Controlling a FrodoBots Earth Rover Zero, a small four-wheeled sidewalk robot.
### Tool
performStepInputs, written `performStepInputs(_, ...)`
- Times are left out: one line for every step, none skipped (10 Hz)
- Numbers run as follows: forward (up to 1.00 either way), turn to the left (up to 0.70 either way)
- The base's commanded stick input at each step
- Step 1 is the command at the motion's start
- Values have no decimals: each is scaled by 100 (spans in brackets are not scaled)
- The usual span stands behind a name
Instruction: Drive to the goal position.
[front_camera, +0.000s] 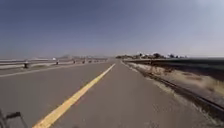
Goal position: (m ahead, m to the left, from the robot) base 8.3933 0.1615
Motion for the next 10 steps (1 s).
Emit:
performStepInputs(50,0)
performStepInputs(50,0)
performStepInputs(50,0)
performStepInputs(50,0)
performStepInputs(50,0)
performStepInputs(50,0)
performStepInputs(50,0)
performStepInputs(50,0)
performStepInputs(50,0)
performStepInputs(50,0)
